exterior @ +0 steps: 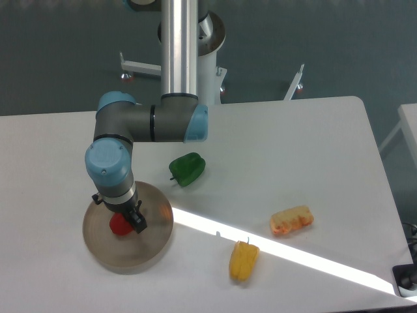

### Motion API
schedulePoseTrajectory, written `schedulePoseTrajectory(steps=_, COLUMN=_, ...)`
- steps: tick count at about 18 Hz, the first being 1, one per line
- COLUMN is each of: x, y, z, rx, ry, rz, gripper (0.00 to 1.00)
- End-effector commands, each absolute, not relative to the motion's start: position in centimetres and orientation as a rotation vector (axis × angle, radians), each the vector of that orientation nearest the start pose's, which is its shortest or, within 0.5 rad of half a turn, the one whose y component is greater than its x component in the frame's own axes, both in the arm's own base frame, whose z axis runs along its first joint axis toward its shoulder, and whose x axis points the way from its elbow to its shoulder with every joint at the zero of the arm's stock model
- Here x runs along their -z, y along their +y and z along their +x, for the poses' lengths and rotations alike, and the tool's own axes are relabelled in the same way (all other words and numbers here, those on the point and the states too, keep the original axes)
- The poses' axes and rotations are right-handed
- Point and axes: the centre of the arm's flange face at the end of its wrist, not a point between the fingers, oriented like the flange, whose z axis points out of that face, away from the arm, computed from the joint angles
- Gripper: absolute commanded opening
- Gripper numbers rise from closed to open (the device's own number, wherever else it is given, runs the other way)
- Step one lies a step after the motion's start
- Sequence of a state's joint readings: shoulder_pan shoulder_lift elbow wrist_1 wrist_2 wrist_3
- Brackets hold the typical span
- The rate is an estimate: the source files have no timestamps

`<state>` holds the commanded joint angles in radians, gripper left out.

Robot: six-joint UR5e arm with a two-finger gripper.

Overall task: Pick up the red pepper from the plate
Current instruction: 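Lower the gripper onto the red pepper and close on it, then lift the red pepper off the plate and carry it away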

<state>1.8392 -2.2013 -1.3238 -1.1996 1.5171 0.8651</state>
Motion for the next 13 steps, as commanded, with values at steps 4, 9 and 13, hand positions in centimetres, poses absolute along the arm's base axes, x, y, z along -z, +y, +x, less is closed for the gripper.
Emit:
schedulePoseTrajectory(steps=4, x=-25.8, y=72.3, z=-5.5, rx=0.084, ry=0.92, rz=-2.986, gripper=0.63)
schedulePoseTrajectory(steps=9, x=-26.4, y=72.6, z=-5.6, rx=0.077, ry=0.923, rz=-2.978, gripper=0.59)
schedulePoseTrajectory(steps=13, x=-27.0, y=72.6, z=-6.0, rx=0.071, ry=0.921, rz=-2.97, gripper=0.58)
